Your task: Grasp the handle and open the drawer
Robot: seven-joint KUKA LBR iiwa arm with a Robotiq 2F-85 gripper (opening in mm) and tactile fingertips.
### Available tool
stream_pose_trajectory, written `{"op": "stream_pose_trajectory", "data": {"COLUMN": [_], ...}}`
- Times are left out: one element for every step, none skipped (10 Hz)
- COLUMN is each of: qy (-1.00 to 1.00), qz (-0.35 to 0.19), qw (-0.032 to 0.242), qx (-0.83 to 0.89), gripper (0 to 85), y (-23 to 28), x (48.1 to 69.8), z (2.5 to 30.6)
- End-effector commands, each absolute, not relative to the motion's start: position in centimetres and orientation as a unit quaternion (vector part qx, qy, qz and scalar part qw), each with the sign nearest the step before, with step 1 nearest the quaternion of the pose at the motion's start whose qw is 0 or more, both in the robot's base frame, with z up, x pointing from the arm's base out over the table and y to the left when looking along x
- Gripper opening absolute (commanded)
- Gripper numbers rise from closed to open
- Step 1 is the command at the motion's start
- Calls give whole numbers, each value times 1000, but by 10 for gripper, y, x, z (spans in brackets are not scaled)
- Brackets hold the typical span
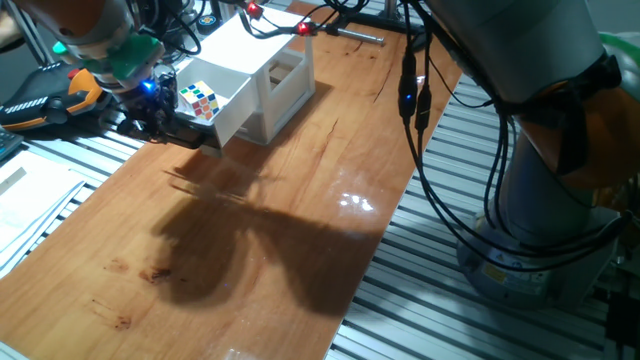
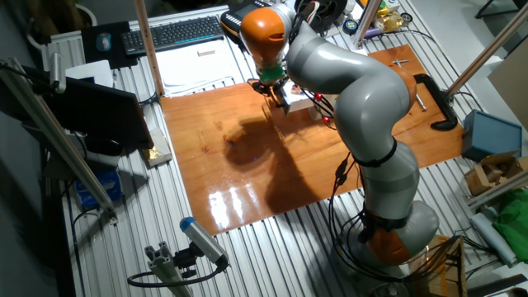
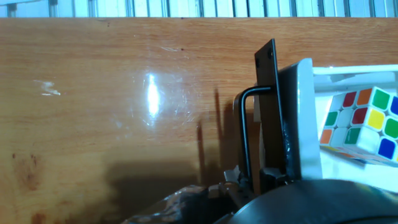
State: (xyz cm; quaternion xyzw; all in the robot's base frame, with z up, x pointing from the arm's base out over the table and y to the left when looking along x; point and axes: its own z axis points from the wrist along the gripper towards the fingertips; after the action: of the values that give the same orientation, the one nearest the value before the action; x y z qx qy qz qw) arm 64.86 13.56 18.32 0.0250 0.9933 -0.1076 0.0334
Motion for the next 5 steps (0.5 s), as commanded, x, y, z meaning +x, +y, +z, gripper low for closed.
{"op": "stream_pose_trajectory", "data": {"qy": [993, 993, 993, 994, 994], "qz": [-109, -109, -106, -99, -94], "qw": [31, 28, 25, 21, 18], "qx": [27, 32, 35, 41, 45], "gripper": [217, 193, 153, 93, 7], "y": [137, 139, 139, 138, 137], "x": [649, 647, 646, 645, 644], "z": [187, 194, 199, 204, 211]}}
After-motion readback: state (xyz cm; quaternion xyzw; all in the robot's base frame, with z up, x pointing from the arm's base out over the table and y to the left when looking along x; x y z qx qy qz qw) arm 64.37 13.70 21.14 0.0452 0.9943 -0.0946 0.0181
